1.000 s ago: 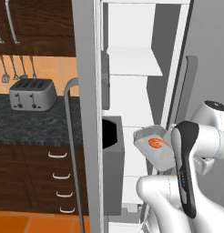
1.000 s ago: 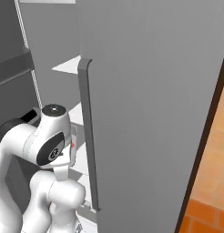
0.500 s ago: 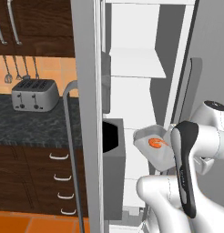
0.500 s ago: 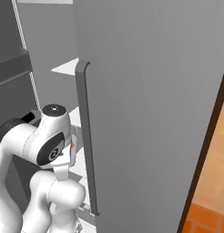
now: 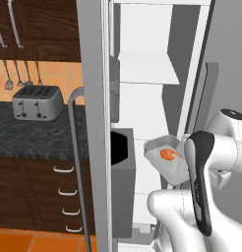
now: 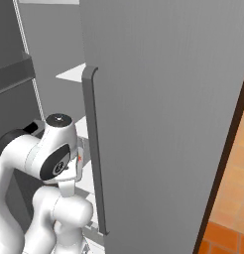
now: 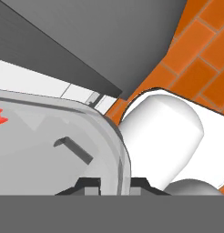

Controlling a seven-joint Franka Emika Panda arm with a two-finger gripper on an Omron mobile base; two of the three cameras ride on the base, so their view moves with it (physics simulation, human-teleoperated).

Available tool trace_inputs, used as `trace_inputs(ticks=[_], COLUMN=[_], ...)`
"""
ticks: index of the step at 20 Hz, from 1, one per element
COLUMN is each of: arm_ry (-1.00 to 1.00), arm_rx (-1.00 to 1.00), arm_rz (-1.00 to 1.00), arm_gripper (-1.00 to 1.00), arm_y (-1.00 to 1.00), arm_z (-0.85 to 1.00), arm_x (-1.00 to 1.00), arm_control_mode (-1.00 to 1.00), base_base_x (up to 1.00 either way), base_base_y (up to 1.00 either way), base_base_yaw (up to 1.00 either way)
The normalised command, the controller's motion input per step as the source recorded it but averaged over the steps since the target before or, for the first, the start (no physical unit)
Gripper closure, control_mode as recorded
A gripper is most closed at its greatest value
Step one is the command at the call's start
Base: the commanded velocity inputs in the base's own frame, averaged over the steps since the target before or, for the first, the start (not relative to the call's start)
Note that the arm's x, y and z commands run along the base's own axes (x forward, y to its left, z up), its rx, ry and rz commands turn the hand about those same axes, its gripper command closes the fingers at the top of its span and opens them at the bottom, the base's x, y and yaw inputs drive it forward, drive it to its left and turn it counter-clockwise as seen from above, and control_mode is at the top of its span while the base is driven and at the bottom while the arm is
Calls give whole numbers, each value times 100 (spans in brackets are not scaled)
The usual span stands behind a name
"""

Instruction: Take the meat container that has the shrimp and place it on the second highest rack of the freezer. Then take the vegetable container that has the potato and mushroom and place it on the highest rack of the freezer.

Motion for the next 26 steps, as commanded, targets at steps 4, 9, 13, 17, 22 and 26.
trace_inputs(ticks=[4, 9, 13, 17, 22, 26], arm_ry=[-12, -7, -6, -13, -22, 1], arm_rx=[0, 0, 0, 0, 0, 0], arm_rz=[0, 0, 0, 0, 0, -7], arm_gripper=[100, 100, 100, 100, 100, 100], arm_y=[15, 2, 0, 13, 10, 0], arm_z=[41, 53, 22, 0, -9, -6], arm_x=[34, 56, 51, 69, 40, 41], arm_control_mode=[-100, -100, -100, -100, -100, -100], base_base_x=[0, 0, 0, 0, 0, 0], base_base_y=[0, 0, 0, 0, 0, 0], base_base_yaw=[0, 0, 0, 0, 0, 0])
